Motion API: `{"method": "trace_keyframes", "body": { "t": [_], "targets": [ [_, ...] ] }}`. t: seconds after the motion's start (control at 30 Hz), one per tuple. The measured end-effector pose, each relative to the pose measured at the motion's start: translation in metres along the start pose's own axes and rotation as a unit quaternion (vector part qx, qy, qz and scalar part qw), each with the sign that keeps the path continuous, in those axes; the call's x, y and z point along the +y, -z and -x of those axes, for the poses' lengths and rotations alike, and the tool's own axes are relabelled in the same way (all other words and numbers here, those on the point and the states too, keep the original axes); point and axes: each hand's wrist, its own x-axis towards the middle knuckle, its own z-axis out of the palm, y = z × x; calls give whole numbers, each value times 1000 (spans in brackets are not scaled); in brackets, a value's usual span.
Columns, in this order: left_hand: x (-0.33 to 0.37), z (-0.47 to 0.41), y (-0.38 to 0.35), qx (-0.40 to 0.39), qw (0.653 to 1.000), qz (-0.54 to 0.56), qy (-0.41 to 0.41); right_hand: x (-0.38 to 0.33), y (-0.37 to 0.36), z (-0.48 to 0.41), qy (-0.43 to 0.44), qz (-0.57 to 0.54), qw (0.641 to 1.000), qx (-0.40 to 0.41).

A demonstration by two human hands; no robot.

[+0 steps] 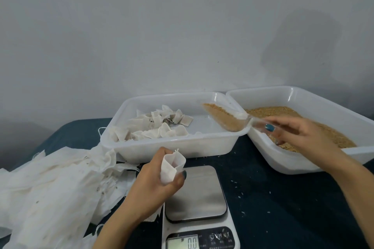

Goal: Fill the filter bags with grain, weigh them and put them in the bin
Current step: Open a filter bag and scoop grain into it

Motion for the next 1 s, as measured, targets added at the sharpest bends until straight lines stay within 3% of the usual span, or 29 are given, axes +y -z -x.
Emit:
{"method": "trace_keyframes", "body": {
  "t": [0.43, 1.0],
  "targets": [
    [-2, 2, 4, 2, 995, -95, 5, -7, -11, -4, 97, 166, 980, -56],
    [-2, 4, 0, -15, 996, -89, -10, -56, -2, -26, 229, 327, 912, -96]
  ]
}}
